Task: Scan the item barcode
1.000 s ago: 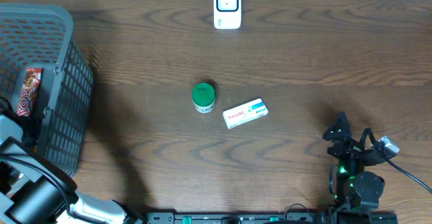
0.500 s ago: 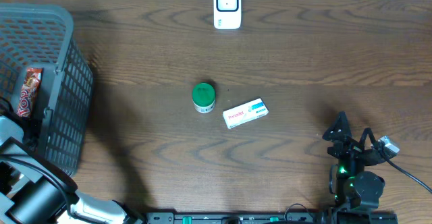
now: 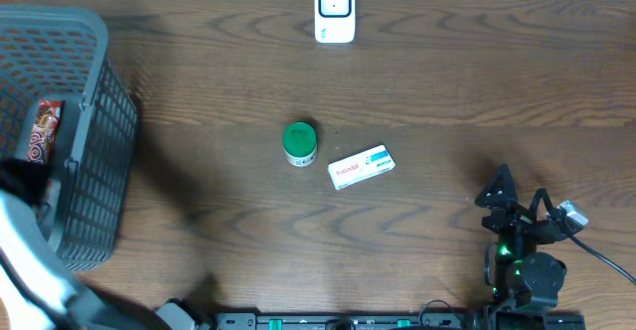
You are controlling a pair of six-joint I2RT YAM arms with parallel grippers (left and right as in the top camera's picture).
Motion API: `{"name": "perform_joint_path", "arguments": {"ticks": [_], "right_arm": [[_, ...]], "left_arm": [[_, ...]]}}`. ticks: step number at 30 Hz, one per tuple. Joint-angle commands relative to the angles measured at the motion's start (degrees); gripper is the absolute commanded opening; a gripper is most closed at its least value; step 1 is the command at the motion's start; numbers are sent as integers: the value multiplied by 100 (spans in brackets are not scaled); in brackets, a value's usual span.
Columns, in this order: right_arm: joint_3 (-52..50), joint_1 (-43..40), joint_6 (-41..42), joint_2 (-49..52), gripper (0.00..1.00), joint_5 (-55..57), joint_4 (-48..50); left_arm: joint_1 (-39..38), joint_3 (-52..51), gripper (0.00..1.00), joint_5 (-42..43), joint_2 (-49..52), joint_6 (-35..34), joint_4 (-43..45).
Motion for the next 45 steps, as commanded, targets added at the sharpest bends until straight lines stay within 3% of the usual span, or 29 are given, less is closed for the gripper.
{"name": "perform_joint_path", "arguments": {"ticks": [1,5,8,13,22,27,31,38,45], "right_arm": [[-4,-79,-50,-20,99,-7,-26],[-4,-79,-48,-20,99,-7,-26],[-4,-76,-48,-20,99,-7,-24],[-4,-61,-48,-20,99,-7,-26],[-4,-61,-48,-20,99,-7,-26],[-4,-61,-48,-20,99,-7,-26],[-4,-61,-48,-20,99,-7,-26],[-4,-61,-48,-20,99,-7,-24],[-4,-61,-48,-20,99,-7,-26]], "left_arm": [[-17,389,69,901,-1488,-404,114],[-68,442,69,2033,-2785,-861,442],[-461,479,69,3248,-3150,-1147,376],[-1847,393,70,3801,-3200,-1123,236],[-5278,391,70,3762,-2520,1333,-79],[-7147,391,69,3209,-1589,2524,-96],[-8168,393,69,2597,-656,3204,-151],[-9121,393,70,2385,933,4052,-317],[-9342,391,69,2391,2234,4448,-374]]}}
